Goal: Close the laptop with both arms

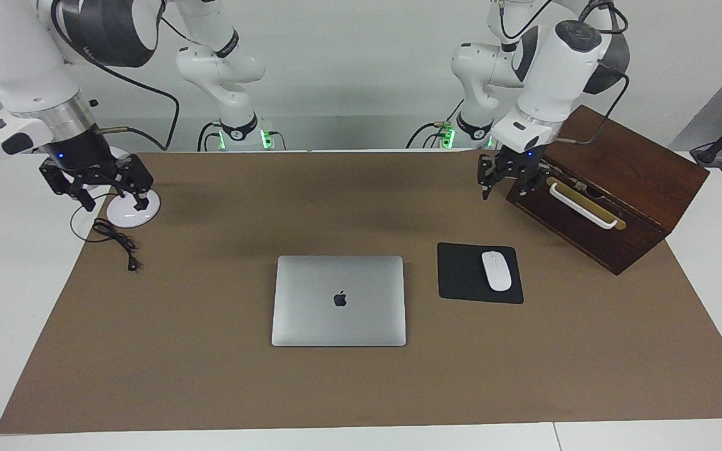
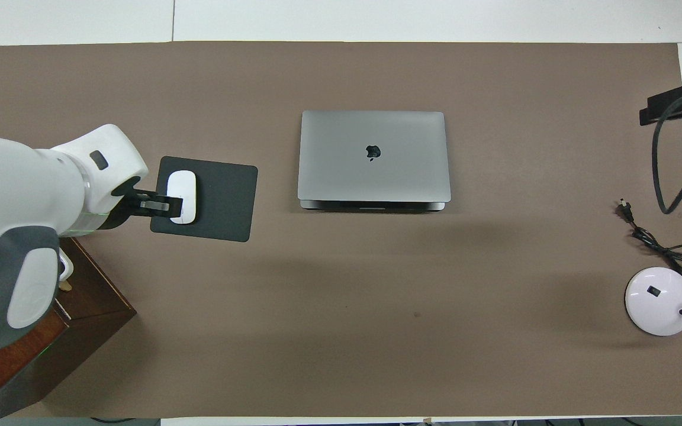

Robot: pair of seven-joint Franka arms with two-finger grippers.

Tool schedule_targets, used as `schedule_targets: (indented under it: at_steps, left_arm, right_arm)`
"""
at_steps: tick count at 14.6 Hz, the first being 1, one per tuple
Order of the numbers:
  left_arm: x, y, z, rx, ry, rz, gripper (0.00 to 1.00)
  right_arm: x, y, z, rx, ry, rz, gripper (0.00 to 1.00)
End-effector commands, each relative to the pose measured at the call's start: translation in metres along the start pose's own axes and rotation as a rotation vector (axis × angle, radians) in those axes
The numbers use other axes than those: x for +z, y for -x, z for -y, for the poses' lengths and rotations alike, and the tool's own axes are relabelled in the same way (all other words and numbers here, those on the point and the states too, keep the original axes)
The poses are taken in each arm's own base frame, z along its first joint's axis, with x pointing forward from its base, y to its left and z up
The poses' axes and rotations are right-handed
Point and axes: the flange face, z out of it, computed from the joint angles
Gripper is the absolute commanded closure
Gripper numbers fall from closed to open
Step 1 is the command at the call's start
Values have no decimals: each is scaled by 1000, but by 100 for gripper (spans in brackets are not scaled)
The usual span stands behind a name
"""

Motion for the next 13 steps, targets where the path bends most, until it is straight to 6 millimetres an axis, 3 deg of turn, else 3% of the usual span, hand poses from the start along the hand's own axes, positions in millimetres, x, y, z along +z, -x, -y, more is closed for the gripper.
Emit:
schedule_targets:
  at_steps: [1, 4, 7, 9, 13]
  left_arm:
    - [-28, 3, 36, -59, -7, 30, 0]
    - [-50, 12, 78, -143, -11, -6, 0]
    - [-53, 17, 111, -208, -17, -8, 0]
    - [-57, 19, 118, -224, -18, -13, 0]
    - [-73, 26, 131, -231, -40, 25, 0]
  right_arm:
    - [-1, 19, -6, 24, -13, 2, 0]
    - [-4, 25, -1, 6, 7, 9, 0]
    - [-8, 26, 8, -5, 6, 22, 0]
    - [-18, 26, 11, 2, 5, 33, 0]
    - [-20, 28, 10, -1, 8, 33, 0]
